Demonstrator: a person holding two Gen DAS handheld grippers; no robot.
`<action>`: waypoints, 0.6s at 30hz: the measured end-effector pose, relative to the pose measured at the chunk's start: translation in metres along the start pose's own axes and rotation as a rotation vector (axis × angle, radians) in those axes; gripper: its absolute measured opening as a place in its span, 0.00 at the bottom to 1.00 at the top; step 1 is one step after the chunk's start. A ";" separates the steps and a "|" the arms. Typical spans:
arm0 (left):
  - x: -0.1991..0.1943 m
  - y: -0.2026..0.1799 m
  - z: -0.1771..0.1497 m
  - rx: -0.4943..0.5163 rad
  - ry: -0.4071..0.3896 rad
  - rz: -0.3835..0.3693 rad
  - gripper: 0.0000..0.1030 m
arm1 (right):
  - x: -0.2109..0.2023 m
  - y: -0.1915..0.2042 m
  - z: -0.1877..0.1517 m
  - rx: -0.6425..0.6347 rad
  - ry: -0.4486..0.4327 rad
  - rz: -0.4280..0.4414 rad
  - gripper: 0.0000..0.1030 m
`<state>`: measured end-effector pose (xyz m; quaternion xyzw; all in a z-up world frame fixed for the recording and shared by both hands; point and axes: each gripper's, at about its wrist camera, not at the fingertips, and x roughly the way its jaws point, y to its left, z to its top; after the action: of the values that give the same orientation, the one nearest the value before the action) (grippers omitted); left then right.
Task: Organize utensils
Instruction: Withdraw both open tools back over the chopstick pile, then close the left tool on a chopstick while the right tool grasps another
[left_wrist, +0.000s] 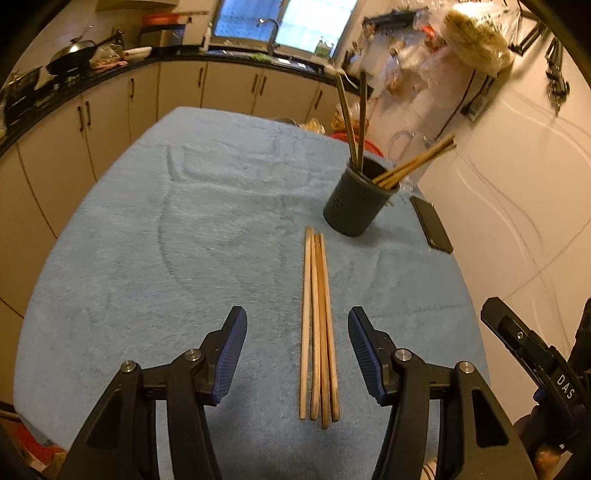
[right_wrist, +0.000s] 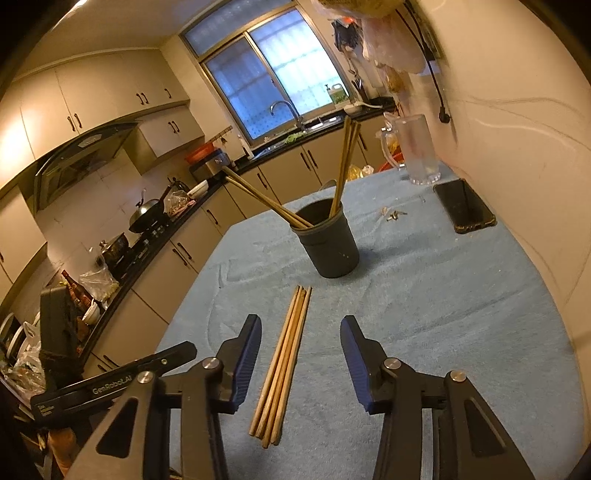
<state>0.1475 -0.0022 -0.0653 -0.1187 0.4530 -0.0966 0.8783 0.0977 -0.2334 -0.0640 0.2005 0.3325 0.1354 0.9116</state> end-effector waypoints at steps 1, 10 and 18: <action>0.007 -0.002 0.002 0.009 0.016 -0.006 0.56 | 0.003 -0.001 0.001 0.004 0.007 0.004 0.43; 0.070 -0.007 0.025 0.022 0.136 -0.048 0.43 | 0.039 -0.023 0.008 0.044 0.056 -0.012 0.41; 0.118 -0.005 0.044 0.019 0.221 -0.057 0.23 | 0.069 -0.037 0.018 0.070 0.087 -0.020 0.40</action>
<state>0.2503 -0.0341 -0.1301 -0.1121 0.5425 -0.1383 0.8210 0.1652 -0.2450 -0.1065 0.2230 0.3783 0.1231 0.8900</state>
